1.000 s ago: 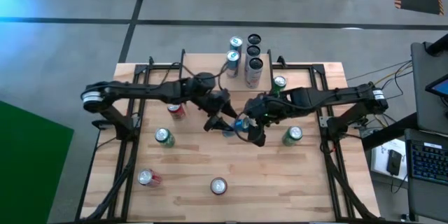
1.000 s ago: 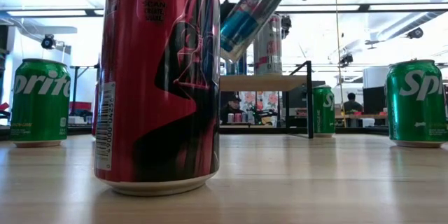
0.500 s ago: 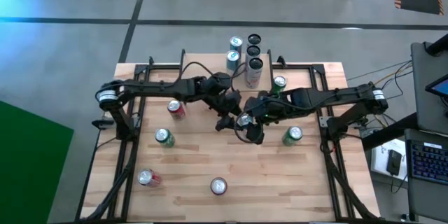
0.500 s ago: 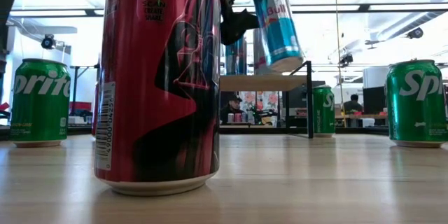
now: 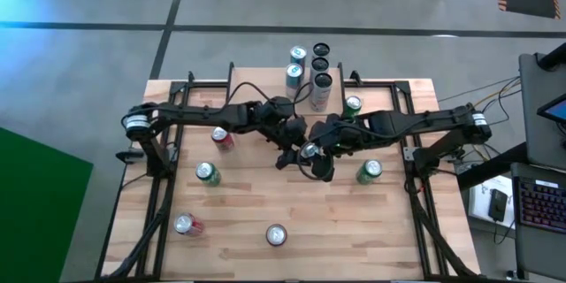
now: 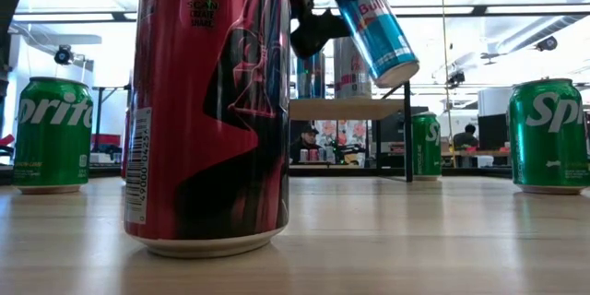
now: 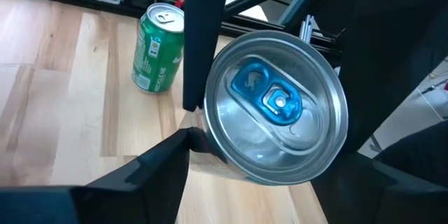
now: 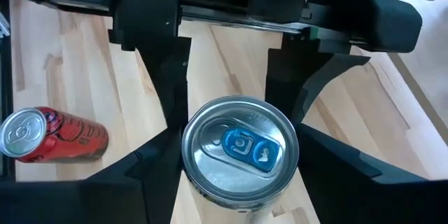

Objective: Place canned beverage on shelf
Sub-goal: Put the blue soda can on the shelf aligned with the other blue soda can

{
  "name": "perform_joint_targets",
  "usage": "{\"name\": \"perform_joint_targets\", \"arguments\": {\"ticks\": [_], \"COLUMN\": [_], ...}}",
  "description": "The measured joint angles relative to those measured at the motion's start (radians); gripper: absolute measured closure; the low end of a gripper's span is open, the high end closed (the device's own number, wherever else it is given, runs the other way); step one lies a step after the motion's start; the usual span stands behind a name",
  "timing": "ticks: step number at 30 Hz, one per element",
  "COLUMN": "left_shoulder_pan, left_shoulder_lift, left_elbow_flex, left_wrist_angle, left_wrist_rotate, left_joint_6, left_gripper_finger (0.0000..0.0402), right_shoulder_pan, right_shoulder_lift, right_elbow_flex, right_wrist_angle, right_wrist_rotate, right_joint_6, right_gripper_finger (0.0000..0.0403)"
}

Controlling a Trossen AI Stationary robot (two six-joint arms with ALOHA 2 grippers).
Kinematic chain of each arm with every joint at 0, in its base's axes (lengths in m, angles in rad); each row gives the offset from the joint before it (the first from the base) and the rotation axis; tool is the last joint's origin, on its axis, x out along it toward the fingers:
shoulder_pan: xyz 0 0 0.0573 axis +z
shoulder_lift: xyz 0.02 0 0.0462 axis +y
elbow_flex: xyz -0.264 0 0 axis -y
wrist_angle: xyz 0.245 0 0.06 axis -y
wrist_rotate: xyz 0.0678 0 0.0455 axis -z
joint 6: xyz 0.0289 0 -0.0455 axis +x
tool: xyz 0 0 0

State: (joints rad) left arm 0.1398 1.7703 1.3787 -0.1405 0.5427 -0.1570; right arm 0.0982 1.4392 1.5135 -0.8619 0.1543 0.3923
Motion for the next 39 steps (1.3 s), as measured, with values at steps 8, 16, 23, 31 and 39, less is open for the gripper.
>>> {"name": "perform_joint_targets", "arguments": {"ticks": [8,16,23,31,39], "left_shoulder_pan": [-0.033,-0.036,-0.032,-0.013,0.013], "left_shoulder_lift": [-0.004,-0.024,-0.041,-0.087,-0.183], "left_elbow_flex": [0.0,0.023,0.029,0.029,-0.03], "left_wrist_angle": [0.041,0.149,0.137,0.044,0.009], "left_wrist_rotate": [-0.003,0.029,0.009,-0.079,-0.226], "left_joint_6": [-0.009,-0.042,-0.054,-0.068,-0.035], "left_gripper_finger": [0.013,0.01,0.0164,0.0176,0.0176], "right_shoulder_pan": [0.008,0.008,0.007,0.011,0.028], "right_shoulder_lift": [-0.027,-0.068,-0.093,-0.102,-0.177], "right_elbow_flex": [0.0,0.0,0.001,0.001,-0.002], "right_wrist_angle": [0.02,0.121,0.127,0.131,0.103], "right_wrist_rotate": [-0.03,-0.057,-0.042,0.009,0.11], "right_joint_6": [-0.02,-0.056,-0.015,-0.01,0.058], "right_gripper_finger": [0.0165,0.0164,0.0163,0.0158,0.0158]}}
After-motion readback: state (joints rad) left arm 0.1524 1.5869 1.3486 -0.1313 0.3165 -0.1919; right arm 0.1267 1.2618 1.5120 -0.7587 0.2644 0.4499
